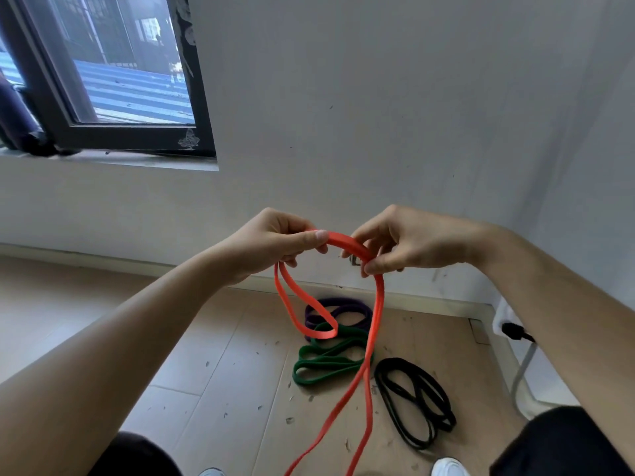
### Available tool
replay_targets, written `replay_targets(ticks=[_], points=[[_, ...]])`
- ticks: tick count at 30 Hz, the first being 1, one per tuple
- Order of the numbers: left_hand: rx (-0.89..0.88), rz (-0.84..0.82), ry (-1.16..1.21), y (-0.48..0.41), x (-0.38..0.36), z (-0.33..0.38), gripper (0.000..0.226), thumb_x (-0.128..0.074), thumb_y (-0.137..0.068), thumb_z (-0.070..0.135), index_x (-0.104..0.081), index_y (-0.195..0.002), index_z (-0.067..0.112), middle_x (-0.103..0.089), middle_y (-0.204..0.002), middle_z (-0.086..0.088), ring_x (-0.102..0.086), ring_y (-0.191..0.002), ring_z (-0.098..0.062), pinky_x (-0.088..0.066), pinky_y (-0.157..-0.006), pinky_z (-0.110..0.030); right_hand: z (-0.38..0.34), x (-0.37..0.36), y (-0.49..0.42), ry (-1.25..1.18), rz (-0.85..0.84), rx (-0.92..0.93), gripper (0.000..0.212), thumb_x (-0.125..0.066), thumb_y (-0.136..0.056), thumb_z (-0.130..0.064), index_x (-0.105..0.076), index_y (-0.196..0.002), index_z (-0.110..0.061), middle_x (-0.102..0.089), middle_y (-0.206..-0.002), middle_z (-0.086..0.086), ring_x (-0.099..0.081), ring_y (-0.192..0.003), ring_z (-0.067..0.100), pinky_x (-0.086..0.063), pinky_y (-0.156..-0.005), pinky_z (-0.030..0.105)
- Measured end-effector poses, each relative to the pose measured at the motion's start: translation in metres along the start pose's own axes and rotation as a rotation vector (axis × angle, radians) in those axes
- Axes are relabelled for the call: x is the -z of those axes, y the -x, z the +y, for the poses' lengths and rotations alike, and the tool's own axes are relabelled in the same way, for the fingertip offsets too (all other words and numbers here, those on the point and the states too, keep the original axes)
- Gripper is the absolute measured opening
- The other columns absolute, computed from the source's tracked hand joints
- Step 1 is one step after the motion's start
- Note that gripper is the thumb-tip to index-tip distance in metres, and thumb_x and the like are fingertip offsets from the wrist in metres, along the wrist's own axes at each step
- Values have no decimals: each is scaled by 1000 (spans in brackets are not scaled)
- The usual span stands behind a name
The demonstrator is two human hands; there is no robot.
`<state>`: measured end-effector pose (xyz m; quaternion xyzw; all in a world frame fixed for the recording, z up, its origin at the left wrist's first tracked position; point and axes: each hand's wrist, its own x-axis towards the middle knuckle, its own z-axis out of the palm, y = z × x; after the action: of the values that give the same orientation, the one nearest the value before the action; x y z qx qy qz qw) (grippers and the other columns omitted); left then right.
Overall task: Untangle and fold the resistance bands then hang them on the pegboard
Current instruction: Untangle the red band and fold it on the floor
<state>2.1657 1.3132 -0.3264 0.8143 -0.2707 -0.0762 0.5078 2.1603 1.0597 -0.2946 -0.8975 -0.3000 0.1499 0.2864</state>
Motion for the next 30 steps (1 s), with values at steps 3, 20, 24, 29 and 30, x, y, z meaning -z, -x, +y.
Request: replay_targets(ticks=[3,20,24,29,30], points=[[25,-24,-10,0,2,-3,36,-65,-89,47,-78,-93,14,-59,-65,5,-55,-64,-9,-51,-68,-26,2,-4,-1,-99,5,2,28,-71,-93,-10,-70,-121,-16,-76,-102,3,-75,-94,16,-60,-85,32],[-151,397,405,-4,0,16,20,-68,-84,33,-70,-89,13,-57,-63,8,-54,-60,-10,-54,-73,-31,18,-41,-10,-492,-139,-69,12,-66,-95,-5,-67,-107,-1,-73,-95,12,-73,-95,32,-62,-74,36],[-128,447,429,3,18,4,21,-67,-88,35,-68,-91,14,-53,-65,4,-54,-63,-13,-53,-78,-34,22,-41,-7,-585,-136,-64,15,-65,-97,-8,-67,-111,-2,-72,-96,18,-72,-92,32,-62,-73,36],[-3,395,369,9,32,-24,42,-75,-78,47,-70,-95,8,-58,-67,3,-58,-65,-13,-54,-82,-37,25,-36,-1,-626,-24,-65,24,-64,-96,-8,-64,-116,5,-68,-88,18,-67,-85,33,-59,-62,31],[24,359,323,10,35,-29,51,-80,-72,53,-72,-96,8,-60,-68,3,-60,-66,-13,-57,-81,-35,26,-34,-1,-639,-2,-63,25,-64,-96,-8,-63,-117,5,-67,-87,17,-66,-85,34,-59,-61,30]])
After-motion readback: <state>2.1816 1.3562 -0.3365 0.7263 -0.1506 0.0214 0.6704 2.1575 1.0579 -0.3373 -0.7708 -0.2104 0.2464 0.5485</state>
